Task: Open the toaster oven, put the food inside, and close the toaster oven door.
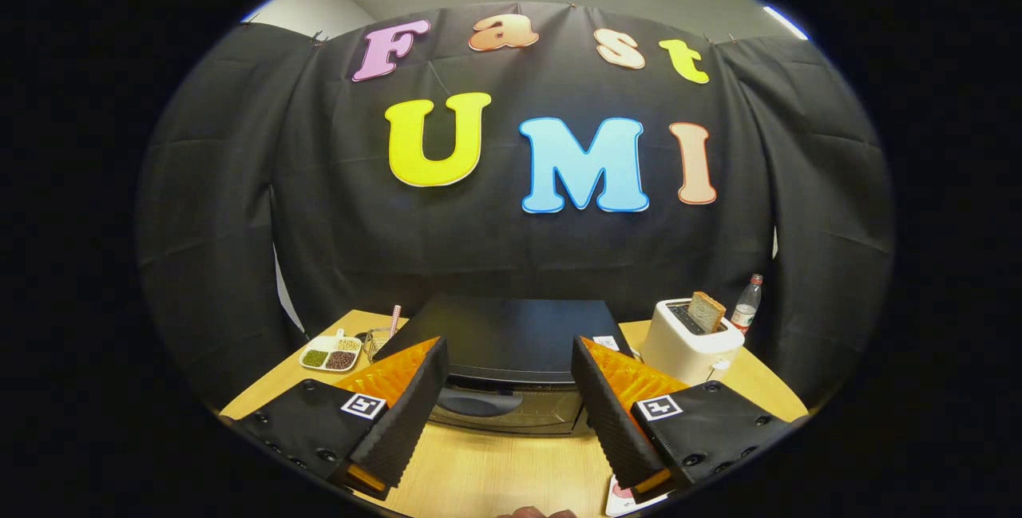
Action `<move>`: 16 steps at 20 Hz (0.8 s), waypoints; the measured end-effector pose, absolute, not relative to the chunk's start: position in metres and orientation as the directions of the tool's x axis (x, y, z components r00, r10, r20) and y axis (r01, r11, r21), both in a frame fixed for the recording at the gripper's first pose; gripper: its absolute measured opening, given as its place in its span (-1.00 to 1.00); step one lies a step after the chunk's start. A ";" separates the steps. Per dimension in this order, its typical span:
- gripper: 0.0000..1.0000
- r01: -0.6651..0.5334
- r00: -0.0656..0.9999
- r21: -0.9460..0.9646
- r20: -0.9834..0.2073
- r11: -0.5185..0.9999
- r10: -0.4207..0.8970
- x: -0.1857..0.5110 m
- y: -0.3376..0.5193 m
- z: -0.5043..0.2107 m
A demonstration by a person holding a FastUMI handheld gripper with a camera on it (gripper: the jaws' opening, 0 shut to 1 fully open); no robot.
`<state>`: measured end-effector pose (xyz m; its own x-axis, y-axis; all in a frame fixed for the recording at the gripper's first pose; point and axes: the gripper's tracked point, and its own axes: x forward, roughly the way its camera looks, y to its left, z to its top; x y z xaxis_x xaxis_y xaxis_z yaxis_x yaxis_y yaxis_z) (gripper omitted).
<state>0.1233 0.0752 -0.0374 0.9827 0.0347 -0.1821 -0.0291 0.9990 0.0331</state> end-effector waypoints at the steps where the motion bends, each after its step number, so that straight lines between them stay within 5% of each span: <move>1: 0.96 -0.031 0.981 0.033 -0.192 0.999 0.037 0.128 0.077 -0.043; 16: 0.97 -0.013 0.930 -0.004 -0.368 1.000 0.011 0.191 0.092 -0.142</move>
